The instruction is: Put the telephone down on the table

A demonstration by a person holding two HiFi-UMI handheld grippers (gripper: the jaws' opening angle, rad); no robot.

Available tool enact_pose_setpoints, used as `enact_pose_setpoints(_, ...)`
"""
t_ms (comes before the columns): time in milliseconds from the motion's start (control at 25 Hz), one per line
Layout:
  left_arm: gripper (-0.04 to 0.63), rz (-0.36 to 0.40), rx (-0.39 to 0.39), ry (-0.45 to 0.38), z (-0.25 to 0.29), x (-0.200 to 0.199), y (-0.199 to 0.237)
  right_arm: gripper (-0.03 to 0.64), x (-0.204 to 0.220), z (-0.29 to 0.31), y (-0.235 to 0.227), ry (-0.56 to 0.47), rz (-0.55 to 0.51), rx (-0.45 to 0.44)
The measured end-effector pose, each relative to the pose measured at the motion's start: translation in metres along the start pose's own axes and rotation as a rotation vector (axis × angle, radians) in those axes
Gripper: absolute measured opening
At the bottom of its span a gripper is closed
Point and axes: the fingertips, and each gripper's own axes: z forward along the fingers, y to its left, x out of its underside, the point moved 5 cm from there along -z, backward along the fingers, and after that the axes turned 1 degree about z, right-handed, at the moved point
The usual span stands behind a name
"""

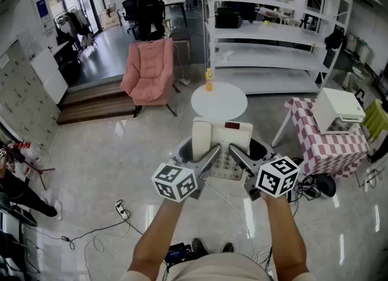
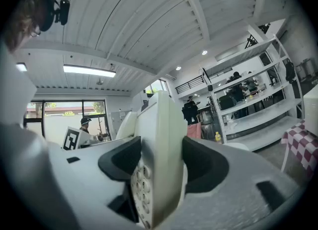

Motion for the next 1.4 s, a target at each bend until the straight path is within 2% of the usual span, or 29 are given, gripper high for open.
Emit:
enact_pose_setpoints(600,0.35,-0.021,0.007,-0.011,-0.007,-0.004,0.034,0.244,0.003,0.032,0.01,0.006,-0.019,0.01)
enact_pose_setpoints(1040,0.351,-0.002,0.024,-0.017,-0.018,-0.018,0.064,0.25,0.003,0.063,0.027,-0.025,-0.005,0.025)
enact_pose_setpoints(1400,0.35,-0.008,-0.016,-0.009,-0.004,-0.018,0.09,0.25,0.002,0.092,0.009,-0.014,0.007,-0.009)
